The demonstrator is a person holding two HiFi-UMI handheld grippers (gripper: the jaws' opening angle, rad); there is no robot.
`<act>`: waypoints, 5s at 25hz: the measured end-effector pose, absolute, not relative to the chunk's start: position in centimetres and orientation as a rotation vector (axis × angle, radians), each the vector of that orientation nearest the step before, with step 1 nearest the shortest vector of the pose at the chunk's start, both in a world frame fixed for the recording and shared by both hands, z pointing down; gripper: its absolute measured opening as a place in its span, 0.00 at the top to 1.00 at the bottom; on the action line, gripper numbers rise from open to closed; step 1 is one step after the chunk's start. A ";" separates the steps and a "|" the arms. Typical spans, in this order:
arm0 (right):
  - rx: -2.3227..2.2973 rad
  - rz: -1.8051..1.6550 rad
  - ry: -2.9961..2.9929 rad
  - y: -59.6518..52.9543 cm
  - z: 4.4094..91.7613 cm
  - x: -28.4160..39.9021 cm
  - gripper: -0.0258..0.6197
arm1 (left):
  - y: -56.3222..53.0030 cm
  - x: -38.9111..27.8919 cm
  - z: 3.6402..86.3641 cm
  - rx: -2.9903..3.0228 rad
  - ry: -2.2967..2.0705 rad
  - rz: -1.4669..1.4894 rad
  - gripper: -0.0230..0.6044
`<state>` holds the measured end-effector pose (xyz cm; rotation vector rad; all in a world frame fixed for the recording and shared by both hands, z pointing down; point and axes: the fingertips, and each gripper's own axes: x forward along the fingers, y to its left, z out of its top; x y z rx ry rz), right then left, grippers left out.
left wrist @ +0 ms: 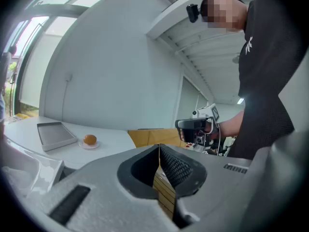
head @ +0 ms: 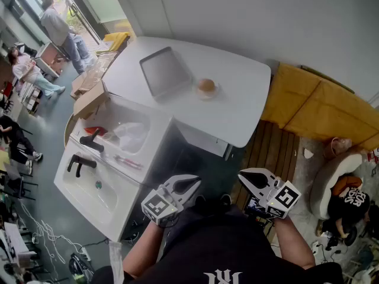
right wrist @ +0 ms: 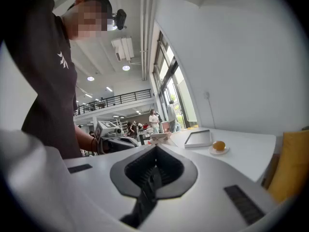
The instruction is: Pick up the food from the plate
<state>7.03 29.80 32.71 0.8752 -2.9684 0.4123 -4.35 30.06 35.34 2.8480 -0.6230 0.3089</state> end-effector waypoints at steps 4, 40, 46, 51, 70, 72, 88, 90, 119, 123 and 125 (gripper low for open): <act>0.891 0.417 -2.956 30.1 32.7 5.6 0.96 | 30.0 -4.6 35.1 2.847 -0.559 0.324 0.95; 0.955 0.325 -2.915 19.1 34.3 7.8 0.95 | 18.0 -2.9 35.4 2.763 -0.563 0.250 0.95; 0.973 0.363 -2.868 11.2 34.6 5.2 0.95 | 11.0 -3.8 35.6 2.752 -0.518 0.156 0.95; 0.980 0.338 -2.835 6.3 34.0 3.3 0.95 | 7.3 -4.9 35.1 2.758 -0.474 0.135 0.95; 0.737 0.298 -3.002 -5.3 32.9 3.9 0.84 | -3.0 -3.3 37.1 2.708 -0.647 0.210 0.95; 0.715 0.313 -2.986 -6.5 33.7 5.2 0.82 | -4.2 -2.7 37.8 2.682 -0.681 0.232 0.95; 0.507 0.235 -3.039 -14.5 37.1 7.5 0.61 | -11.5 -1.5 43.3 2.559 -0.872 0.327 0.95; 0.514 0.236 -3.042 -15.4 37.6 7.0 0.59 | -12.2 -1.8 43.9 2.558 -0.871 0.307 0.95; 0.480 0.036 -2.851 -22.8 54.2 1.6 0.44 | -15.9 -2.5 54.9 2.610 -0.815 0.412 0.95; 0.442 0.054 -2.794 -23.1 56.5 1.3 0.42 | -15.9 -2.6 55.7 2.610 -0.819 0.405 0.95; 0.419 0.065 -2.766 -23.2 57.6 1.2 0.41 | -15.8 -2.6 56.4 2.603 -0.811 0.424 0.95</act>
